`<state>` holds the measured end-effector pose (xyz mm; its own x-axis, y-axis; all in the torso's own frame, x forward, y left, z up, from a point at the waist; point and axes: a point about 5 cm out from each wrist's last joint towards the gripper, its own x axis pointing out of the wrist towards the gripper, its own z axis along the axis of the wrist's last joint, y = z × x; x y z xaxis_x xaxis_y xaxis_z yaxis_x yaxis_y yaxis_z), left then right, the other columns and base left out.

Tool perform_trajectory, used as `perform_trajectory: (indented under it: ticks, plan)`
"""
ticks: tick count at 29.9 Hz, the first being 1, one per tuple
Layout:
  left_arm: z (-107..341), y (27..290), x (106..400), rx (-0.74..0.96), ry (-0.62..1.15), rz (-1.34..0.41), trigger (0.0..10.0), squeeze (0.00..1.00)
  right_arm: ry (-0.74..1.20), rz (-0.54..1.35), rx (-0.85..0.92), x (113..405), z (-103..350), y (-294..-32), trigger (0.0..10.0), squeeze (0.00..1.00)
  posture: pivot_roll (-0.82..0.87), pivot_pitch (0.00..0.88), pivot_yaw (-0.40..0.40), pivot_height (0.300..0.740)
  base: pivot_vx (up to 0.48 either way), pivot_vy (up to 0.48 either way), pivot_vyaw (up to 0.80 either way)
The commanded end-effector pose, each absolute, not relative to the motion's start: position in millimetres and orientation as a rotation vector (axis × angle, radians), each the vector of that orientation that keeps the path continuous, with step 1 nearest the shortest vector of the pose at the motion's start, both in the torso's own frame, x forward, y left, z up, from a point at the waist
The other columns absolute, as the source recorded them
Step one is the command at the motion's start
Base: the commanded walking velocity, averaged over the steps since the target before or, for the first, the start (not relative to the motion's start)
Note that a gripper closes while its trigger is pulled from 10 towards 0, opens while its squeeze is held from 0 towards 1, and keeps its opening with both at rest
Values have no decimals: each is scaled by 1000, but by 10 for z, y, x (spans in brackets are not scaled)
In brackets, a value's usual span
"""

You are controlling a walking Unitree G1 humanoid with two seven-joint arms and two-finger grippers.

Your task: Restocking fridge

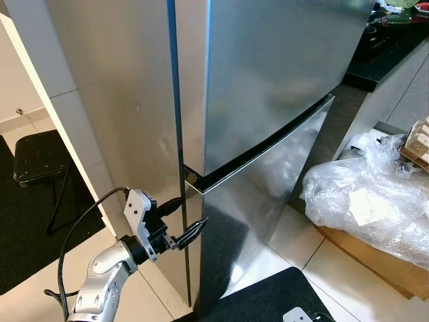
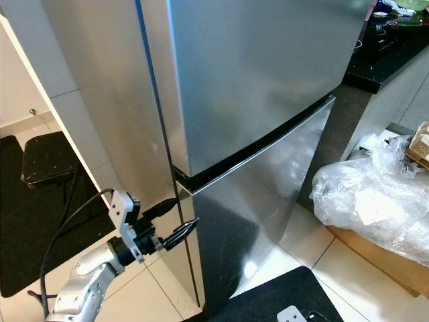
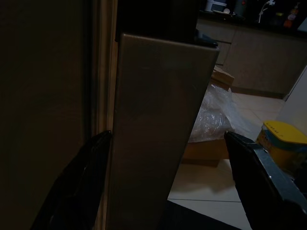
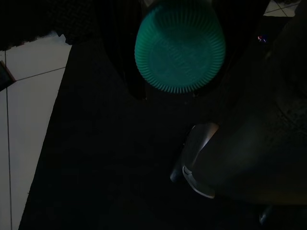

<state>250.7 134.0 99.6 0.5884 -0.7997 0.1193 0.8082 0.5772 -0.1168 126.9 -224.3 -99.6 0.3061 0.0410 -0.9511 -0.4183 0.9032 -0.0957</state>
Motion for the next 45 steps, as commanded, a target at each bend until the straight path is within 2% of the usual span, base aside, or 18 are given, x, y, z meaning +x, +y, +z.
perform_trajectory:
  ticks: [1, 26, 38, 45]
  plan:
    - [991, 1109, 2401, -170, -43, -1106, 10000, 0, 1236, 311, -353, 1243, -1007, -2233, 10000, 0, -45, 0, -3, 740, 0, 0, 0]
    - [993, 1041, 2338, -195, -23, -1169, 10000, 0, 1239, 307, -347, 1221, -1015, -2227, 10000, 0, -48, 0, 3, 740, 0, 0, 0]
    - [903, 1277, 2451, -139, 13, -1007, 10000, 0, 1250, 305, -343, 1195, -1024, -2225, 10000, 0, -50, 0, 7, 740, 0, 0, 0]
    - [877, 1606, 2388, -114, 78, -965, 10000, 0, 1261, 309, -342, 1167, -1033, -2221, 10000, 0, -48, 0, 11, 740, 0, 0, 0]
